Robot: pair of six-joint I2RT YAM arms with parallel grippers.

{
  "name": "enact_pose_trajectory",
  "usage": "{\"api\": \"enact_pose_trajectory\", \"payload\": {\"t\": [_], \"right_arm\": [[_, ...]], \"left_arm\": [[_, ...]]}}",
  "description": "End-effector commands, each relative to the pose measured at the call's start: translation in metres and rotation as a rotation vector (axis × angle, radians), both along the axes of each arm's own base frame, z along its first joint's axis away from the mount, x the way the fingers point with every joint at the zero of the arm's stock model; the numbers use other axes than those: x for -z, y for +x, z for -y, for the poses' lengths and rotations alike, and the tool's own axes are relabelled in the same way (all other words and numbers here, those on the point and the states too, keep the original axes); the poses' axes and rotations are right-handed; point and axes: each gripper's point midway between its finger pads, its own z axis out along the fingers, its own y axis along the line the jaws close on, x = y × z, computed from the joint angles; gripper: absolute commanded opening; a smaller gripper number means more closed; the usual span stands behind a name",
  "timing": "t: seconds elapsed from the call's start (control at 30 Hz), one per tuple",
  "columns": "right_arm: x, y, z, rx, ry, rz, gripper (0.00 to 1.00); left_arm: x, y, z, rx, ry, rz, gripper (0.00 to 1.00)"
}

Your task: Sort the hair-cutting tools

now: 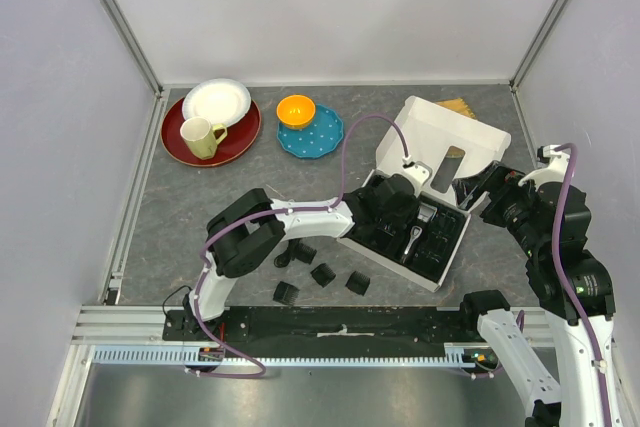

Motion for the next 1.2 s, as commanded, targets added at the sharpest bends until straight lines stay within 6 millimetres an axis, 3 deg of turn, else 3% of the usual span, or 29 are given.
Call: {"api": "enact_pose_trajectory", "payload": {"t": [0.0, 0.17, 0.27, 0.4, 0.43, 0.57, 0.63, 0.67, 0.7, 0.73, 0.8, 0.83, 0.9, 0.97, 1.17], "right_arm": [[0.000, 0.001, 0.000, -0.002, -0.004, 0.007, 0.98], [0.000, 0.002, 0.000, 0.000, -0.004, 0.007, 0.98], [0.000, 0.002, 0.000, 0.000, -0.004, 0.007, 0.98], [-0.001, 0.004, 0.000, 0.000, -0.004, 0.006, 0.98], [-0.001, 0.004, 0.000, 0.001, -0.005, 0.006, 0.98], [0.004, 0.007, 0.000, -0.006, -0.022, -0.004, 0.98], [0.006, 0.008, 0.000, -0.010, -0.031, -0.006, 0.98], [0.008, 0.008, -0.006, -0.045, -0.024, -0.005, 0.98], [0.010, 0.008, -0.006, -0.050, -0.025, -0.008, 0.98], [0.013, 0.008, -0.007, -0.055, -0.024, -0.014, 0.98], [0.015, 0.009, -0.009, -0.065, -0.020, -0.013, 0.98], [0.019, 0.009, -0.010, -0.069, -0.019, -0.017, 0.98], [0.022, 0.010, -0.014, -0.089, -0.008, -0.020, 0.98], [0.027, 0.011, -0.017, -0.102, 0.001, -0.030, 0.98], [0.038, 0.012, -0.024, -0.128, 0.025, -0.054, 0.98]], "left_arm": [[0.009, -0.011, 0.001, 0.003, -0.011, -0.038, 0.08], [0.007, -0.011, 0.000, -0.006, -0.011, -0.032, 0.07], [-0.021, -0.004, 0.003, -0.019, -0.045, 0.012, 0.08], [-0.077, 0.006, 0.003, -0.041, -0.108, 0.085, 0.18], [-0.099, 0.008, 0.000, -0.055, -0.136, 0.110, 0.21], [-0.138, 0.009, -0.023, -0.110, -0.166, 0.134, 0.39], [-0.136, 0.006, -0.043, -0.145, -0.130, 0.122, 0.49], [-0.147, 0.007, -0.055, -0.160, -0.136, 0.125, 0.51], [-0.147, 0.006, -0.065, -0.177, -0.122, 0.119, 0.55], [-0.131, 0.002, -0.081, -0.196, -0.059, 0.080, 0.58], [-0.128, 0.003, -0.107, -0.230, -0.027, 0.050, 0.62], [-0.112, 0.001, -0.122, -0.242, 0.022, 0.028, 0.64], [-0.101, 0.002, -0.151, -0.283, 0.090, 0.017, 0.67], [-0.077, 0.005, -0.186, -0.360, 0.157, -0.029, 0.68], [-0.033, 0.017, -0.267, -0.704, 0.104, -0.283, 0.70]]}}
